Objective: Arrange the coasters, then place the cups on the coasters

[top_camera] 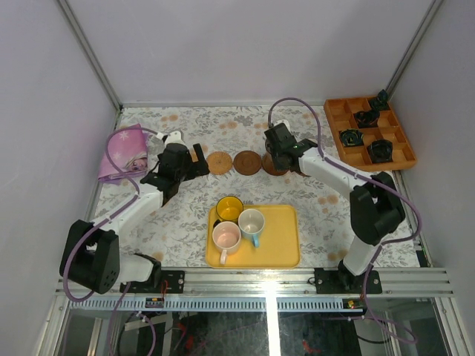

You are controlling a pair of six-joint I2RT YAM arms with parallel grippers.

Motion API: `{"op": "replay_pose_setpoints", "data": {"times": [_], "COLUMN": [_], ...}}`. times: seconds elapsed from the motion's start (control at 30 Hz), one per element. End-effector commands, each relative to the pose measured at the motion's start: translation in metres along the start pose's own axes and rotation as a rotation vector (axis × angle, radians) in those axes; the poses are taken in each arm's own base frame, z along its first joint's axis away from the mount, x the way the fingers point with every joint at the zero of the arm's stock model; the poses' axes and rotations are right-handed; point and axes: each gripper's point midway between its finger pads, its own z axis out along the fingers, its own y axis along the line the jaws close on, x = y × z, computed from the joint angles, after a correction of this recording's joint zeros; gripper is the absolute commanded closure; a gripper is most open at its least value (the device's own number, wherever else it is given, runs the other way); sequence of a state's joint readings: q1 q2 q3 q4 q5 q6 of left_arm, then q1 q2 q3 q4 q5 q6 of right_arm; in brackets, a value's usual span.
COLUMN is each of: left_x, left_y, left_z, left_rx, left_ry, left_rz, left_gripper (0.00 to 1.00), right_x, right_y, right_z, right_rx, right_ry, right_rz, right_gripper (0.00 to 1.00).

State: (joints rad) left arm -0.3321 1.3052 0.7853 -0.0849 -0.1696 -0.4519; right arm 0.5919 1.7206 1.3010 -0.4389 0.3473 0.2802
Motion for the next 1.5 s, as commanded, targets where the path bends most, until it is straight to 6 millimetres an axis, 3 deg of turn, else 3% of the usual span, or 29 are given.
{"op": "replay_pose_setpoints", "data": {"times": [0.0, 0.2, 0.67, 0.97, 1.47], "left_x": [0.011, 0.021, 0.024, 0.026, 0.029], "left_y": [0.006, 0.003, -0.003, -0.004, -0.003], "left_z": [-0.004, -0.004, 0.002, 0.006, 0.007], "left_rx": [-0.057, -0.058, -0.047, -0.044, -0.046], "left_ry": [0.006, 0.033, 0.066, 0.082, 0.088], "left_rz": [0.01, 0.025, 0.056, 0.073, 0.071], "left_gripper": [0.03, 0.03, 0.01, 0.0, 0.0], "right_x": [-0.049, -0.042, -0.024, -0.015, -0.008], "right_y": [0.0, 0.001, 0.015, 0.014, 0.008], "right_z": [0.007, 0.022, 0.03, 0.039, 0.03], "right_rx": [-0.019, -0.025, -0.083, -0.053, -0.033], "right_ry": [-0.11, -0.058, 0.006, 0.043, 0.053], "right_rz": [0.065, 0.104, 0.147, 0.153, 0.17], "right_gripper": [1.0, 1.0, 1.0, 1.0, 1.0]}}
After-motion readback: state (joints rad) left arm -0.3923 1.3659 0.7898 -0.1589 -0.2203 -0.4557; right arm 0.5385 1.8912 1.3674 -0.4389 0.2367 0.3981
